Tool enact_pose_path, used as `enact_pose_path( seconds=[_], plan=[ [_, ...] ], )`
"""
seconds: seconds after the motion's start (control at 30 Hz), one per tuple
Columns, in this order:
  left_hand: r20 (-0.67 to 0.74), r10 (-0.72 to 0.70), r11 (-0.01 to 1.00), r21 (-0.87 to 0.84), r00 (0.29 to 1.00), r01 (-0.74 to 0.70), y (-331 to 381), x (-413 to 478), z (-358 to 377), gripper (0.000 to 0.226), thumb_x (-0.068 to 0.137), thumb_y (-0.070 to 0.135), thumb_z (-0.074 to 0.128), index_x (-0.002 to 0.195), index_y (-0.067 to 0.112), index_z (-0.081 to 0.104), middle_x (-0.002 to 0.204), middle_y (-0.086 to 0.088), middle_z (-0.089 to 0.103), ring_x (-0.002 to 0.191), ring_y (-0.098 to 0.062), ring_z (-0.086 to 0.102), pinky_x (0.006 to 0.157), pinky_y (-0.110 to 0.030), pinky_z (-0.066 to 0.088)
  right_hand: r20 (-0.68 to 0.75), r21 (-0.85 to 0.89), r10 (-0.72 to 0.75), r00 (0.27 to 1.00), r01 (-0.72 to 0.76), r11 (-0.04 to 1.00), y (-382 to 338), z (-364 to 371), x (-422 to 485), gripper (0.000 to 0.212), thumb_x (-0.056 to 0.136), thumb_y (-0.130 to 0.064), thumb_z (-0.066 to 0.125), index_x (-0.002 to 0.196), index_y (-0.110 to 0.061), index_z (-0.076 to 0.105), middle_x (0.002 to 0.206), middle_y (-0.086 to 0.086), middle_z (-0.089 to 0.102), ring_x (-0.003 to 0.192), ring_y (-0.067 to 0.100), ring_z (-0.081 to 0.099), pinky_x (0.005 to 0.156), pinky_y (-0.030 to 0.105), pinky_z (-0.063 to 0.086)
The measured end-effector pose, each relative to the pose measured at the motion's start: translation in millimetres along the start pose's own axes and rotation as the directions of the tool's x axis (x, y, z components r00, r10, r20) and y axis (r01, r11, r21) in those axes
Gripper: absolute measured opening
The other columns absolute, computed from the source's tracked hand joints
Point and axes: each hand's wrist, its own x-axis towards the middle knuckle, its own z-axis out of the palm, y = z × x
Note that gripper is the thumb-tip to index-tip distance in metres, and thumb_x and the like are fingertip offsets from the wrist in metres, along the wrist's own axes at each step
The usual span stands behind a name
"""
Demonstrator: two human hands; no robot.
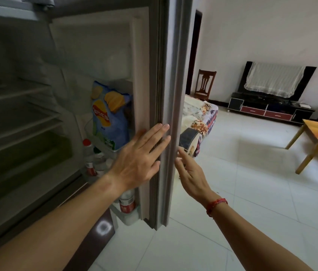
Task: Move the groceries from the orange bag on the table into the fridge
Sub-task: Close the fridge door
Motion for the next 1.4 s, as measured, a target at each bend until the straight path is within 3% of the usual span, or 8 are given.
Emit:
enact_pose_path(
  seconds=[0.23, 0.43, 0.6, 0.8, 0.9, 1.07, 1.17, 1.4],
  plan=[
    [-0.066, -0.133, 0.991, -0.018, 0.989, 0.132, -2, -77, -35, 0.072, 0.09, 0.031, 0.062, 0.153, 0.013, 0.031, 0.164, -0.009, 0.015, 0.152, -0.024, 0.012, 0.118, -0.048, 0.027, -0.074, -0.007, -0.243, 0.967, 0.243, 0.97, -57, 21, 4, 0.055, 0.104, -0.053, 0.028, 0.155, -0.034, 0.038, 0.15, -0.011, 0.046, 0.135, 0.0, 0.042, 0.111, 0.037, 0.043],
    [-0.042, -0.28, 0.96, 0.003, 0.959, 0.28, -9, -135, -58, 0.074, 0.093, 0.035, 0.06, 0.154, 0.013, 0.025, 0.166, -0.007, 0.006, 0.152, -0.025, 0.009, 0.12, -0.047, 0.026, -0.046, -0.003, -0.387, 0.921, 0.388, 0.922, -124, 53, 20, 0.048, 0.102, -0.057, 0.028, 0.149, -0.056, 0.017, 0.159, -0.019, 0.022, 0.151, 0.002, 0.019, 0.123, 0.032, 0.025],
    [-0.054, -0.385, 0.921, 0.045, 0.921, 0.388, -23, -179, -79, 0.071, 0.095, 0.035, 0.058, 0.154, 0.013, 0.026, 0.165, -0.009, 0.008, 0.152, -0.026, 0.011, 0.118, -0.046, 0.027, 0.01, 0.037, -0.466, 0.885, 0.465, 0.884, -176, 83, 31, 0.059, 0.101, -0.056, 0.027, 0.156, -0.04, 0.015, 0.169, -0.002, 0.013, 0.156, 0.013, 0.01, 0.125, 0.037, 0.016],
    [-0.059, -0.524, 0.85, 0.02, 0.849, 0.526, -36, -223, -106, 0.072, 0.099, 0.043, 0.047, 0.157, 0.013, 0.014, 0.166, -0.008, 0.005, 0.152, -0.025, 0.011, 0.118, -0.041, 0.022, 0.079, 0.049, -0.589, 0.804, 0.587, 0.808, -222, 130, 40, 0.06, 0.1, -0.061, 0.026, 0.153, -0.051, 0.0, 0.17, -0.008, -0.006, 0.149, -0.004, -0.006, 0.121, 0.031, 0.008],
    [-0.045, -0.617, 0.787, -0.031, 0.786, 0.616, -43, -240, -119, 0.077, 0.1, 0.046, 0.044, 0.157, 0.012, 0.006, 0.166, -0.002, -0.004, 0.153, -0.018, 0.005, 0.118, -0.035, 0.018, 0.105, 0.064, -0.629, 0.77, 0.626, 0.777, -245, 153, 45, 0.064, 0.099, -0.064, 0.026, 0.154, -0.051, -0.005, 0.169, -0.007, -0.012, 0.155, 0.011, -0.002, 0.124, 0.045, 0.013],
    [0.0, -0.767, 0.631, -0.186, 0.642, 0.753, -62, -268, -131, 0.08, 0.1, 0.05, 0.038, 0.153, 0.033, -0.018, 0.162, 0.016, -0.019, 0.149, -0.013, 0.017, 0.112, -0.038, 0.036, 0.135, 0.023, -0.643, 0.754, 0.646, 0.763, -282, 193, 63, 0.073, 0.1, -0.065, 0.03, 0.155, -0.047, -0.013, 0.17, 0.001, -0.014, 0.157, 0.026, -0.005, 0.124, 0.06, 0.014],
    [0.014, -0.839, 0.518, -0.287, 0.544, 0.806, -70, -281, -133, 0.078, 0.1, 0.049, 0.037, 0.15, 0.042, -0.022, 0.161, 0.022, -0.018, 0.146, 0.007, 0.004, 0.115, -0.027, 0.021, 0.161, -0.017, -0.657, 0.737, 0.668, 0.744, -304, 215, 70, 0.076, 0.099, -0.065, 0.031, 0.156, -0.042, -0.014, 0.169, 0.008, -0.016, 0.156, 0.03, -0.008, 0.124, 0.056, 0.012],
    [0.097, -0.94, 0.255, -0.433, 0.326, 0.865, -93, -294, -126, 0.078, 0.095, 0.056, 0.034, 0.147, 0.045, -0.023, 0.155, 0.028, -0.024, 0.132, 0.027, -0.015, 0.114, -0.018, 0.0, 0.204, -0.052, -0.664, 0.719, 0.685, 0.726, -336, 263, 84, 0.074, 0.102, -0.059, 0.036, 0.159, -0.042, -0.008, 0.168, 0.01, -0.018, 0.155, 0.035, -0.014, 0.124, 0.059, 0.009]
  ],
)
